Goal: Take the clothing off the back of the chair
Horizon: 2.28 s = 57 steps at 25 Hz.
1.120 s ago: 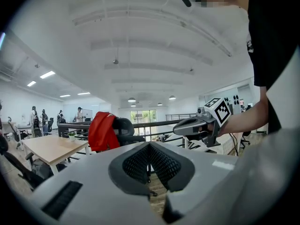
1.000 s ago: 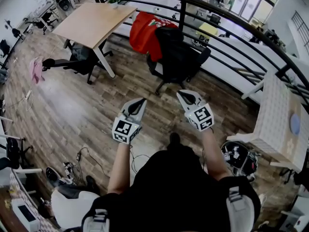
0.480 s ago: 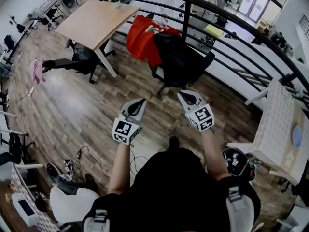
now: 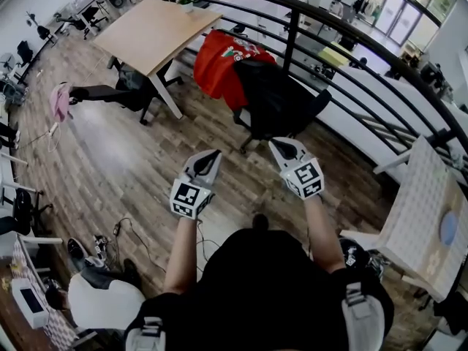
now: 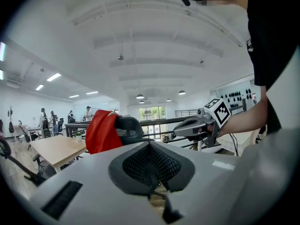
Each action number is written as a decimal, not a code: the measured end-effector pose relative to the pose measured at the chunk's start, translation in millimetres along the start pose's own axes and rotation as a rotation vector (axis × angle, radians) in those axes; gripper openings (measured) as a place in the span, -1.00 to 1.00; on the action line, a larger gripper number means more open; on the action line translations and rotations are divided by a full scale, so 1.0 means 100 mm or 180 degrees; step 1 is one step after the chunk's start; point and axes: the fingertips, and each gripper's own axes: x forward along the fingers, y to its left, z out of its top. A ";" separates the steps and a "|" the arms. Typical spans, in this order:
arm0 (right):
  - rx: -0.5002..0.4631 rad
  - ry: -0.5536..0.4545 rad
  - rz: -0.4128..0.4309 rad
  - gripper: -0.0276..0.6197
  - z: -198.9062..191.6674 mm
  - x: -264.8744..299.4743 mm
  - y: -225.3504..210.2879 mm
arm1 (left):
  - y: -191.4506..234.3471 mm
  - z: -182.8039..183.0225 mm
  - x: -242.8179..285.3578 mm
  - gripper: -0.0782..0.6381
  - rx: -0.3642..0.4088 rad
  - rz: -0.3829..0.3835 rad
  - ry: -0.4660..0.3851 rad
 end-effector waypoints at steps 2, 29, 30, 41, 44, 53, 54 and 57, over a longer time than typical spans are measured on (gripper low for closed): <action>0.0019 -0.0012 0.0015 -0.92 -0.02 0.01 -0.08 | 0.00 0.01 0.05 -0.77 0.0021 0.0027 -0.0006; 0.0039 -0.0017 0.0187 -0.92 -0.13 0.02 -0.41 | -0.15 0.06 0.44 -0.77 -0.0021 0.0141 0.0075; 0.0030 -0.0020 0.0183 -0.92 -0.14 0.04 -0.41 | -0.12 0.04 0.44 -0.77 -0.0030 0.0145 0.0082; 0.0065 0.0024 0.0020 -0.92 -0.15 0.23 -0.63 | 0.17 0.08 0.71 -0.77 0.0038 0.0018 -0.0005; 0.0059 0.0007 0.0016 -0.92 -0.13 0.32 -0.69 | 0.29 0.11 0.80 -0.77 0.0093 -0.0016 -0.0031; 0.0032 0.0033 0.0031 -0.91 0.03 0.68 -0.84 | 0.79 0.15 1.06 -0.77 0.0056 -0.0082 -0.0045; 0.0044 0.0050 0.0012 -0.91 0.03 0.73 -0.88 | 0.85 0.15 1.10 -0.77 0.0045 -0.0084 -0.0051; 0.0057 0.0079 0.0000 -0.91 0.05 0.84 -1.01 | 1.03 0.14 1.22 -0.77 -0.0042 -0.0094 -0.0045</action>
